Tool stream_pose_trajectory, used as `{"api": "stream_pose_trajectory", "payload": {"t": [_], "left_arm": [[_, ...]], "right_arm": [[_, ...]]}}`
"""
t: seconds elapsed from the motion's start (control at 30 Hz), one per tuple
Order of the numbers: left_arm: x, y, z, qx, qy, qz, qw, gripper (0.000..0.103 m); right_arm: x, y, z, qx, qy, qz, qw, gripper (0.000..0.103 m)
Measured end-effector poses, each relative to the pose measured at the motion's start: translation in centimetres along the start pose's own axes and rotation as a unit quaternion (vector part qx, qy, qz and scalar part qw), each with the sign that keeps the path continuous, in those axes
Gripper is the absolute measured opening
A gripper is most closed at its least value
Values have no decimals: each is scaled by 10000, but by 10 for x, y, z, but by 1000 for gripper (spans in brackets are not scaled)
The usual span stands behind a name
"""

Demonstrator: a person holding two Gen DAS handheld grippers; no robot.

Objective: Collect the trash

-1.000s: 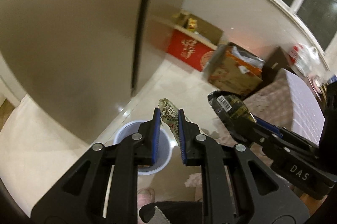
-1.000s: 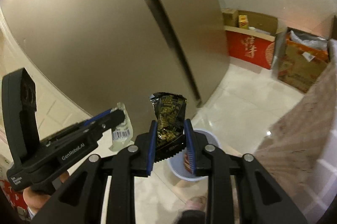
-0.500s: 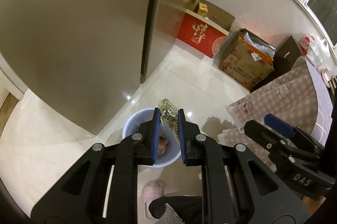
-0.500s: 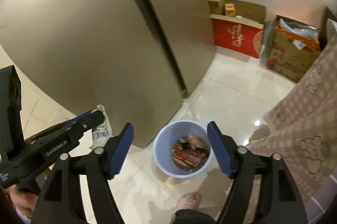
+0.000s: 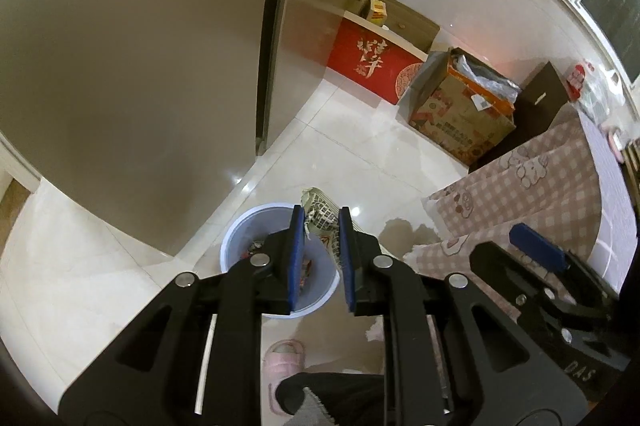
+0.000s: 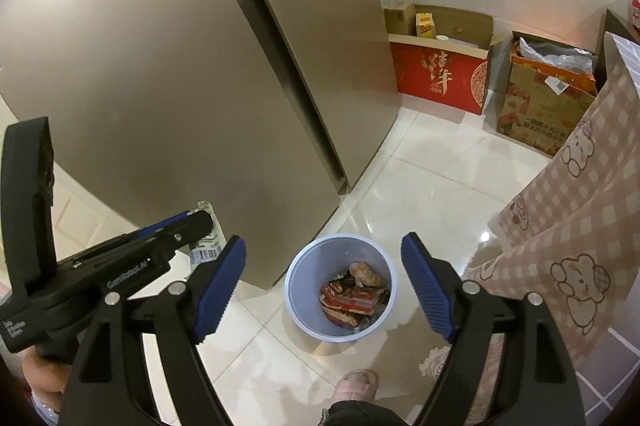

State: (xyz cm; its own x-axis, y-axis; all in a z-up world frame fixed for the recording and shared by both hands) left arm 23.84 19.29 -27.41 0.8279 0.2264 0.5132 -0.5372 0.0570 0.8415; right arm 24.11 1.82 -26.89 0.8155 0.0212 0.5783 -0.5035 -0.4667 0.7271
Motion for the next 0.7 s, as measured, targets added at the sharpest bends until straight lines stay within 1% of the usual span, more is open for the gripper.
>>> {"api": "stream_pose_trajectory", "payload": {"t": [0.07,0.1,0.13,0.17,0.27,0.33,0.43,0.6,0.7], "left_arm": [[1,-1,-3,21,168,-24,9999,41],[1,-1,-5,90,225,-34,9997,68],[1,1,-6,171,262,22,9995,71],[0,4,-6,169,263,67,9995,71],[-3,7,-8,6,376,-65,9993,71],[-4,12,-10,2,508,-46,9987,71],[-6,25,-7,29,552,-27,9985,72],[-9,57,7,61,424,146,9990,76],[-12,82,25,101,179,347,9992,78]], "right_arm": [[1,3,0,-11,-4,51,10000,79],[1,5,0,-19,1,69,10000,79],[0,8,0,-27,4,84,10000,79],[0,10,1,-36,4,109,9999,79],[-2,17,4,-50,-42,154,9999,79],[-2,25,6,-58,-76,197,9998,79],[-3,37,5,-72,-65,271,9996,79],[-4,73,2,-90,-63,553,9984,79],[-6,101,-1,-167,11,760,9970,80]]}}
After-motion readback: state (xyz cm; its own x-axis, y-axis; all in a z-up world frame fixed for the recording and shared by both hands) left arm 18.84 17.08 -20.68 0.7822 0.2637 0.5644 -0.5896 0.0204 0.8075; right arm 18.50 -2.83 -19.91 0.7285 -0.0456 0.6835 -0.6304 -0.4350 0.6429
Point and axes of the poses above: each gripper's, at about its wrist camera, not at the fingertips, and y roughly against the way its jaws point, z to its right, x to its top, the point moved 1 cm from there along -y, roughly the way its jaws point, and after that the axes turned 5 degrees about x, right-handed, at the moved point
